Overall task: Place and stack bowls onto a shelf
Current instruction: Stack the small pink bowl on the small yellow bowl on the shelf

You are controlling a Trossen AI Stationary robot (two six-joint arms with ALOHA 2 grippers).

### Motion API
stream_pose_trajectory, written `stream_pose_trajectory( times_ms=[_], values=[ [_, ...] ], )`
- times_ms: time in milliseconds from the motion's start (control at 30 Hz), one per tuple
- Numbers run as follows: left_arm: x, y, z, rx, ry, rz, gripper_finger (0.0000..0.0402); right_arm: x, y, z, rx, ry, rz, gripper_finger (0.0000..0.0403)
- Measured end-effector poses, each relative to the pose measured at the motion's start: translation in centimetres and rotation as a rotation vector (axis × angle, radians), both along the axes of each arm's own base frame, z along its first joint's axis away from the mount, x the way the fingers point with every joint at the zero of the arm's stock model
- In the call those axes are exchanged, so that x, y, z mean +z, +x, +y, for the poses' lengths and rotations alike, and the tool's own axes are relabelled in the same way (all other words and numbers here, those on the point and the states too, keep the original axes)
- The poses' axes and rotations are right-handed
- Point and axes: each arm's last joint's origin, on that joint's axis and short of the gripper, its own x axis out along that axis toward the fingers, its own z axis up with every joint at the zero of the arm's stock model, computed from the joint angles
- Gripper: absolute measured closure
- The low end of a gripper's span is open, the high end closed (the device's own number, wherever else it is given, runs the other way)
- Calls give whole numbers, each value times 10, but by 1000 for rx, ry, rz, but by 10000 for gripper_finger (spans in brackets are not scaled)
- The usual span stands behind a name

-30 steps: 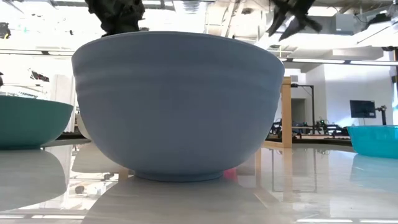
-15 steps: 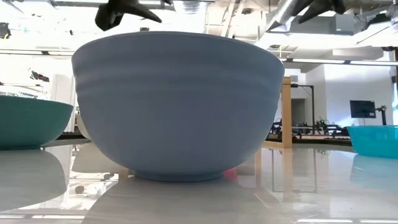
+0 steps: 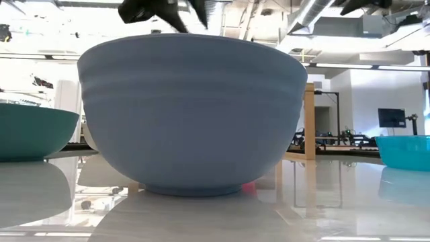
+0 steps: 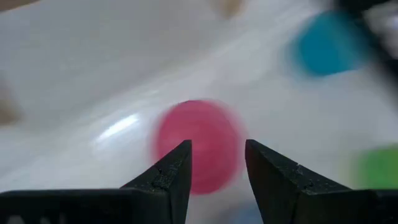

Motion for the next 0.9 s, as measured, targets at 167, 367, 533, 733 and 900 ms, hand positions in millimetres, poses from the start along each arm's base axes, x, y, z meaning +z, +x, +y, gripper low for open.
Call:
stream_pose_trajectory(
  times_ms=[167,367,533,733,900],
  values=[
    [-27,19,16,-13,-118,165,268,-12,3,10,-12,29,23,216],
    [-64,37,33,-68,-169,312,269,-31,7,19,-31,68,43,216],
    [-83,45,53,-95,-202,385,269,-39,9,26,-31,95,50,216],
    [-97,46,69,-108,-200,401,269,-43,9,30,-41,111,47,216],
    [-111,42,73,-132,-191,423,269,-42,9,32,-47,104,35,216]
  ],
)
